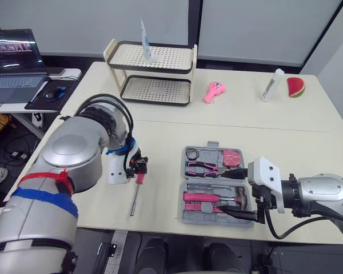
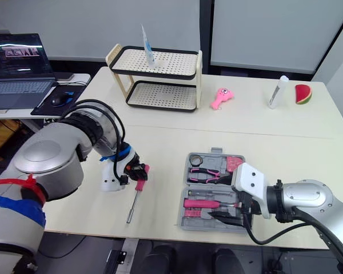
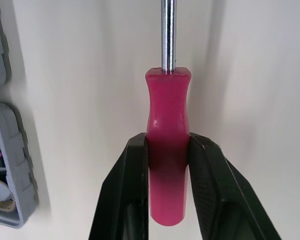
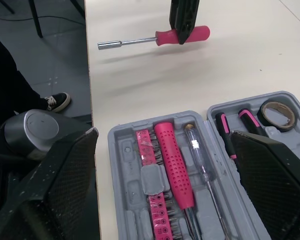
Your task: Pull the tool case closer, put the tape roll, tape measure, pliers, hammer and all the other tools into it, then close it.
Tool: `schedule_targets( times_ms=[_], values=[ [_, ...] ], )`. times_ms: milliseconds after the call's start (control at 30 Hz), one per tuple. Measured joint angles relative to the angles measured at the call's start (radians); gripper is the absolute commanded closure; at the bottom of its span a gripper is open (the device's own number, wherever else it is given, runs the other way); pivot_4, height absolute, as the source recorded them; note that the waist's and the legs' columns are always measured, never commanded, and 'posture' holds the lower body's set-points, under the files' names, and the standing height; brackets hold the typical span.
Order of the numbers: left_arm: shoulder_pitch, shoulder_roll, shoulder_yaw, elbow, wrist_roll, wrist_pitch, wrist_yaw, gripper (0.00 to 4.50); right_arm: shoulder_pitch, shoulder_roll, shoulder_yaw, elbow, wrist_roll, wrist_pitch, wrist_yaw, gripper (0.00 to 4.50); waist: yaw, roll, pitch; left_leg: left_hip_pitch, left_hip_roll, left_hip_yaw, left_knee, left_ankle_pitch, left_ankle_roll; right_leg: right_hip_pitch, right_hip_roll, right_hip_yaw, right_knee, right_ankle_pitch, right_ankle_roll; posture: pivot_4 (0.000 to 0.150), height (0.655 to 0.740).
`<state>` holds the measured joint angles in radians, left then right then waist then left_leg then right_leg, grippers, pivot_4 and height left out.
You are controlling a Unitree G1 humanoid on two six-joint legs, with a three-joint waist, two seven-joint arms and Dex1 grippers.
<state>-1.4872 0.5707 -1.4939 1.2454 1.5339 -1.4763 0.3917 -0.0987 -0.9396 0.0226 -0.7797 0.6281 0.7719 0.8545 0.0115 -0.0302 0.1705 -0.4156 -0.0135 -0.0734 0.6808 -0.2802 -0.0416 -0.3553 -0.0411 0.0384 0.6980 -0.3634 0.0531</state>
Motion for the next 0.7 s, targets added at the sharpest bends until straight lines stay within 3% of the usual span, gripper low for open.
schedule_targets(
  times_ms=[200, 500, 700],
  values=[
    [0.049, 0.019, 0.109, 0.029, -0.111, 0.012, -0.204, 3.75, -0.033, 0.002, 0.011, 0.010, 0.000, -0.001, 0.011, 0.00, -0.004, 0.000, 0.000, 0.000, 0.000, -0.001, 0.000, 0.000, 0.000, 0.000, 0.000, -0.001, 0.000, 0.000, 0.000, 0.150, 0.7290],
    [0.083, 0.057, 0.493, 0.269, -0.493, 0.034, -0.818, 3.75, -0.031, 0.009, 0.020, 0.009, -0.002, 0.002, 0.000, 0.00, -0.024, 0.000, 0.000, 0.000, 0.000, -0.002, 0.000, 0.000, 0.000, 0.000, 0.001, -0.004, 0.001, 0.000, 0.000, 0.150, 0.7290],
    [0.139, 0.124, 0.688, 0.335, -0.652, -0.018, -1.167, 3.75, -0.032, 0.024, 0.041, 0.008, -0.002, 0.008, -0.012, 0.00, -0.042, 0.000, 0.000, 0.000, 0.002, -0.004, 0.000, 0.000, 0.000, 0.000, 0.001, -0.006, 0.002, 0.000, 0.000, 0.150, 0.7290]
  ],
)
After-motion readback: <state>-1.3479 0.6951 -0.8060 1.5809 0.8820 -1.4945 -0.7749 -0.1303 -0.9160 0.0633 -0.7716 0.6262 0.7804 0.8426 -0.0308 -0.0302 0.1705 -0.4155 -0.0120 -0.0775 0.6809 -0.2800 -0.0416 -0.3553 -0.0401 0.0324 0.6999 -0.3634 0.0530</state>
